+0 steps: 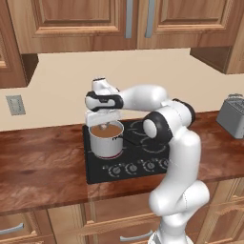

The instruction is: Pick up the sugar cube(s) and place them in the saucepan with hot chocolate.

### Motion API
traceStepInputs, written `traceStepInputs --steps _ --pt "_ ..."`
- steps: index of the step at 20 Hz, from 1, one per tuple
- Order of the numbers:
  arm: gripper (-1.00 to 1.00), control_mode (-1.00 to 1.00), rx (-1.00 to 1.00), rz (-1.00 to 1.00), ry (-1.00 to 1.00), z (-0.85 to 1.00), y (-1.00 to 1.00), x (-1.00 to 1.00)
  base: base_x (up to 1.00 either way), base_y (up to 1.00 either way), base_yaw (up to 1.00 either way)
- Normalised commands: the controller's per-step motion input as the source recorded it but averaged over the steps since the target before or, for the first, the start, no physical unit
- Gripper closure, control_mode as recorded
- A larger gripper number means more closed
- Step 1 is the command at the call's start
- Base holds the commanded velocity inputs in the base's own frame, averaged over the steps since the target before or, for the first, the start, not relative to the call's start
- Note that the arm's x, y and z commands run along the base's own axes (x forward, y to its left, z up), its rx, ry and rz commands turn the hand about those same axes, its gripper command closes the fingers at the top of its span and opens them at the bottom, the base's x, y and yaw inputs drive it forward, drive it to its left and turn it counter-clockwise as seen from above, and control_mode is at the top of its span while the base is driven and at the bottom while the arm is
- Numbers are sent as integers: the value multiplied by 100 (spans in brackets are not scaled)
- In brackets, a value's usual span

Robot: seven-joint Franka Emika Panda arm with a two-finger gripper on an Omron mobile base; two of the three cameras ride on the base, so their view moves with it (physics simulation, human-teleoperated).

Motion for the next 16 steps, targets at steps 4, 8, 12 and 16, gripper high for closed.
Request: traceStepInputs --steps 4,8,12,16 --pt "-100 -100 0 0 2 0 0 0 0 0 0" --pt "-100 -100 0 0 0 0 0 0 0 0 0" --pt "-100 -100 0 0 0 0 0 0 0 0 0" --pt "-100 -100 0 0 -1 0 -4 -17 0 0 0"
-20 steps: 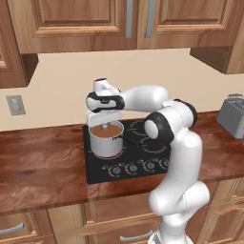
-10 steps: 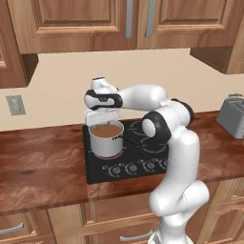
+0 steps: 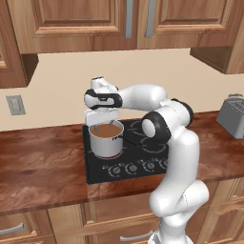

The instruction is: Pick up the sugar cube(s) and place them in the saucepan with hot chocolate.

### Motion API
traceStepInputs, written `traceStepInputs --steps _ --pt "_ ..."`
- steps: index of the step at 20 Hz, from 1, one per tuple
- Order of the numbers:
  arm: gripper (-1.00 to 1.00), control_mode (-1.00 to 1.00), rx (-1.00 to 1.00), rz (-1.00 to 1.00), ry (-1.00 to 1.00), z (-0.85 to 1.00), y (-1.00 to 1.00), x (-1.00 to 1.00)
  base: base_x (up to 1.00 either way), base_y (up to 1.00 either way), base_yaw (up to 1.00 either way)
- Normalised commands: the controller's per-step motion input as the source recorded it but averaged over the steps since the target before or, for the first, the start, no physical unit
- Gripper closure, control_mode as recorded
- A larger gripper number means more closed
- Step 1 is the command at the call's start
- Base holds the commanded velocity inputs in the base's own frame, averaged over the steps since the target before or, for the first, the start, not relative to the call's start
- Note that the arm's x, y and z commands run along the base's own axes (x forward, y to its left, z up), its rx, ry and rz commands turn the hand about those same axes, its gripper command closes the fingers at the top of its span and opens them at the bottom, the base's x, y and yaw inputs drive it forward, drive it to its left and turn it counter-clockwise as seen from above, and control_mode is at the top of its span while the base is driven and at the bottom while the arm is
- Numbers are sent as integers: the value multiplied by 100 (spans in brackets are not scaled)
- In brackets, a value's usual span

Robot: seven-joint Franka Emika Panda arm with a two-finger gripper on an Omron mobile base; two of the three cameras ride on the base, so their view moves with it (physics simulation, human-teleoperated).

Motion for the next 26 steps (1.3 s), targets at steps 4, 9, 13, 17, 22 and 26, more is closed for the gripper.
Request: traceStepInputs --steps 4,9,13,17,22,26 --pt "-100 -100 0 0 -26 22 -4 -83 0 0 0" --pt "-100 -100 0 -3 -37 26 -21 -100 0 0 0" --pt "-100 -100 2 -8 -20 73 -36 -98 0 0 0" --pt "-100 -100 5 -19 0 88 -66 -89 0 0 0" --pt "-100 -100 0 -19 -1 59 -86 -85 0 0 0" --pt "-100 -100 0 -13 0 46 -99 -61 0 0 0"
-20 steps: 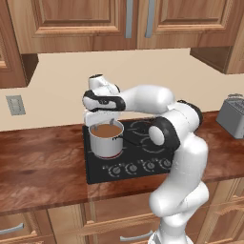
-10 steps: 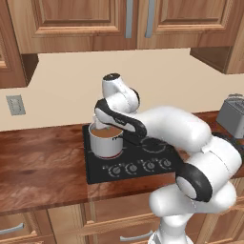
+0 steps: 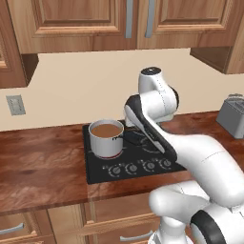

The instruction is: Pick up the sugar cube(s) and place them in the saucepan with hot chocolate.

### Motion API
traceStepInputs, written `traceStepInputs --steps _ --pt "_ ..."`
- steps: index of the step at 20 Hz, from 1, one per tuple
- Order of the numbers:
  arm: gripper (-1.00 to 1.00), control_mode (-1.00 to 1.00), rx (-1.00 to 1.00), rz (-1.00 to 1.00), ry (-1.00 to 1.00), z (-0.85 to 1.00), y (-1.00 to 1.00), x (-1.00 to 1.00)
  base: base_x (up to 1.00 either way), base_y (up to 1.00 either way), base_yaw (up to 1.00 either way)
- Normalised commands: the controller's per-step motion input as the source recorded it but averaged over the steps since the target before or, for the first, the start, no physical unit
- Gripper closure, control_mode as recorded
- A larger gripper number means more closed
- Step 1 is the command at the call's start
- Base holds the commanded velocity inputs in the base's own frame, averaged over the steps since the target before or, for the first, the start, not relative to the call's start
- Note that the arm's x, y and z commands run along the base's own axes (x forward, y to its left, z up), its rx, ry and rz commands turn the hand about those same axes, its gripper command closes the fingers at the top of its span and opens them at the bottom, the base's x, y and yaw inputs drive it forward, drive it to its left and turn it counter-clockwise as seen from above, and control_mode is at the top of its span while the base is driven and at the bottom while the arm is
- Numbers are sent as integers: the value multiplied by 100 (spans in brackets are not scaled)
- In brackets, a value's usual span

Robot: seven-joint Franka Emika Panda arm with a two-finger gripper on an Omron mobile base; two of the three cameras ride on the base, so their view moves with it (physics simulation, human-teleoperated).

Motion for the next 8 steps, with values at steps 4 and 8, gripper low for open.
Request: traceStepInputs --steps 4,8 --pt "-100 -100 0 -17 0 4 -89 -77 0 0 0" --pt "-100 -100 0 -10 -1 0 -83 -51 0 0 0"
